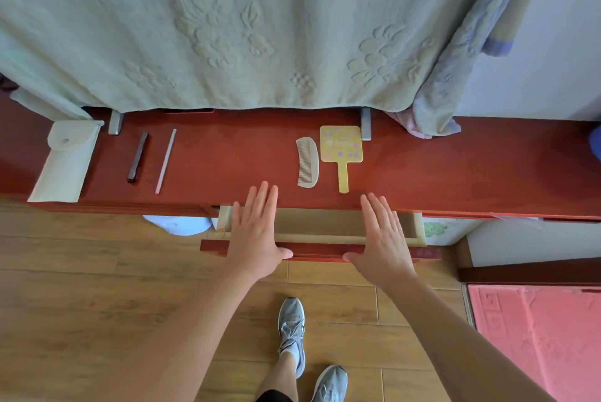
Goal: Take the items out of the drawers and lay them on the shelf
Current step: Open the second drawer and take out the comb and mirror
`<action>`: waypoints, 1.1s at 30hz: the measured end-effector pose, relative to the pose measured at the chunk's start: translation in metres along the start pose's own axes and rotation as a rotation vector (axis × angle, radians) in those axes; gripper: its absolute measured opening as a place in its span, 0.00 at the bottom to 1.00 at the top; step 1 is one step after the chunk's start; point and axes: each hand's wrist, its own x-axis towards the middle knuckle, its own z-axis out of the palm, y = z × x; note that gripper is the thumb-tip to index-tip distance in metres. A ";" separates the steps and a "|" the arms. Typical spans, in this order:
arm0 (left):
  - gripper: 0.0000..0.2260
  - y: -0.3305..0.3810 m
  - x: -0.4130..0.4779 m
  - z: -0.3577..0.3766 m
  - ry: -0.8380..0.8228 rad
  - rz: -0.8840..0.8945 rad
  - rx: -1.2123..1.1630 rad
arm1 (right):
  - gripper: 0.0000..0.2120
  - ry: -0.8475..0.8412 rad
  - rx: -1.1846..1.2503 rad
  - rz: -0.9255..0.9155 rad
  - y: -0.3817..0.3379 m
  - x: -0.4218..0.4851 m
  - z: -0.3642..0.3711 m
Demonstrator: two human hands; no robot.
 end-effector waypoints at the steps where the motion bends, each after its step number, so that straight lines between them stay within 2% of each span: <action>1: 0.58 -0.001 0.006 -0.001 -0.018 0.001 0.013 | 0.56 -0.012 -0.009 -0.001 0.001 0.005 -0.002; 6: 0.52 -0.004 0.021 -0.001 -0.024 0.029 0.025 | 0.54 -0.038 -0.041 -0.003 0.009 0.022 -0.005; 15: 0.44 -0.012 0.023 0.003 0.125 0.061 0.022 | 0.44 0.040 0.022 -0.054 0.022 0.025 -0.003; 20: 0.37 -0.010 0.026 0.012 0.220 0.028 0.017 | 0.36 0.181 0.047 -0.046 0.025 0.030 0.011; 27: 0.26 -0.004 0.038 0.027 0.436 -0.011 0.016 | 0.25 0.414 0.158 -0.011 0.024 0.044 0.029; 33: 0.19 -0.018 0.049 0.044 0.625 0.085 0.047 | 0.18 0.581 0.184 -0.044 0.029 0.055 0.042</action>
